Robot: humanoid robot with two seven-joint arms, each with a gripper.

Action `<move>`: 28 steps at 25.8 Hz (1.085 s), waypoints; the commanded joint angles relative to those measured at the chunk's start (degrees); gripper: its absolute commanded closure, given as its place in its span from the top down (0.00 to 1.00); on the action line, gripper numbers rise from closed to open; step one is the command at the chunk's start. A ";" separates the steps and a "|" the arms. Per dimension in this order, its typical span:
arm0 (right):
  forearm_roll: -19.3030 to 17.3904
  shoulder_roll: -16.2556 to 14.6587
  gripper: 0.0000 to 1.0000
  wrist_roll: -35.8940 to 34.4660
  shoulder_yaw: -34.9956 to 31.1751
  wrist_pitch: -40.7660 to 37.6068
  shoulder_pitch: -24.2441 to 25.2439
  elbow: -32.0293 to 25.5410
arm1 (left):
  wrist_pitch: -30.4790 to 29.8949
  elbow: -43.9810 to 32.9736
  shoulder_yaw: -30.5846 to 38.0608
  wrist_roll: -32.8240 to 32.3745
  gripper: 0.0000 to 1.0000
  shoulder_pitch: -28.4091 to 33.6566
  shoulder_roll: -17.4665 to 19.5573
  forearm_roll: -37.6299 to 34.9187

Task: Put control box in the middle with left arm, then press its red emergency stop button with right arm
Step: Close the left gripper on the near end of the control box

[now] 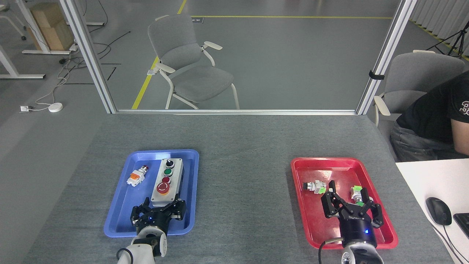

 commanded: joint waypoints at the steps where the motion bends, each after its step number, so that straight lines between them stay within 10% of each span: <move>1: -0.03 0.08 1.00 -0.02 0.00 0.01 -0.05 0.00 | 0.00 3.33 0.07 0.04 0.99 -3.14 0.77 1.33; 19: -0.03 -0.09 1.00 -0.02 0.00 0.10 0.04 0.00 | -2.11 15.19 0.07 1.10 0.97 -10.25 0.86 5.02; 24: -0.03 -0.09 1.00 -0.02 0.00 0.10 0.04 0.00 | -2.37 15.28 -0.02 1.01 0.65 -11.22 0.95 5.02; 27: -0.03 -0.18 1.00 -0.02 0.00 0.10 0.04 0.09 | -4.57 14.75 -0.02 0.66 0.01 -10.87 1.04 5.11; 28: -0.03 -0.18 1.00 -0.02 0.00 0.10 0.04 0.00 | -5.45 14.66 -0.02 0.92 0.00 -10.78 1.04 5.19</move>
